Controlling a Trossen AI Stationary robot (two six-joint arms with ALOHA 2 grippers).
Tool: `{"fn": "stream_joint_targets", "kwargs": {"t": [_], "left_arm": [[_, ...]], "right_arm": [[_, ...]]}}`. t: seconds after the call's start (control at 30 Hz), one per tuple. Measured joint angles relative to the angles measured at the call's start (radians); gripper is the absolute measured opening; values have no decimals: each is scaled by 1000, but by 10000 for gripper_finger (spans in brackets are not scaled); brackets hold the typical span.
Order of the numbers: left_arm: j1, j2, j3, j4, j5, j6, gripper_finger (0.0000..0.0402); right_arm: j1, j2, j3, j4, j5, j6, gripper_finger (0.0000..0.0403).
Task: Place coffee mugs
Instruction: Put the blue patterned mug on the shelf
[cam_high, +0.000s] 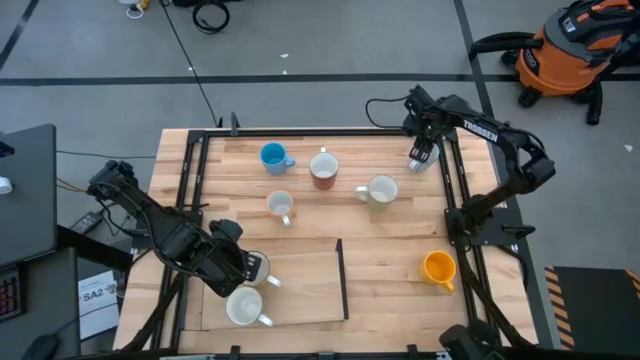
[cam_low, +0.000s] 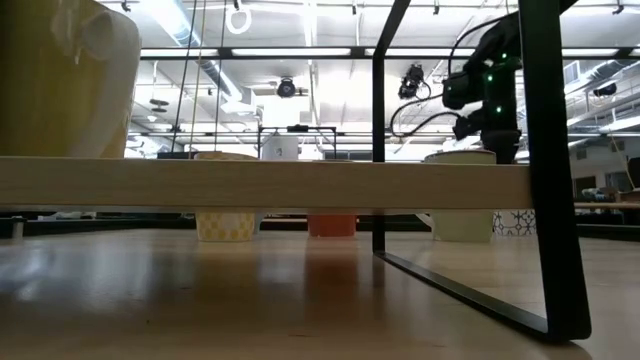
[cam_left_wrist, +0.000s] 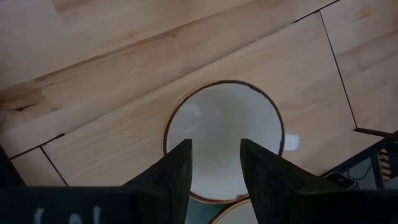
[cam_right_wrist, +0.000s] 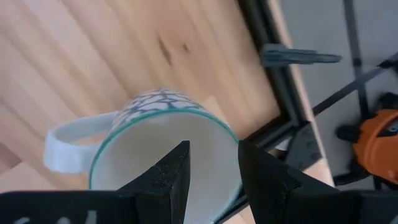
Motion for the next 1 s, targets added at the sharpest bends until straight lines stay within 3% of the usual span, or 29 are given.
{"fn": "stream_joint_targets", "kwargs": {"t": [0.2,0.5,0.8,1.0], "left_arm": [[0,0,0,21,3,0,142],[0,0,0,41,20,-2,142],[1,0,0,74,20,-3,142],[1,0,0,87,20,-4,142]], "right_arm": [[1,98,-6,23,35,0,141],[19,141,0,27,-27,0,141],[31,59,30,2,-23,-3,141],[28,11,81,10,53,-7,141]]}}
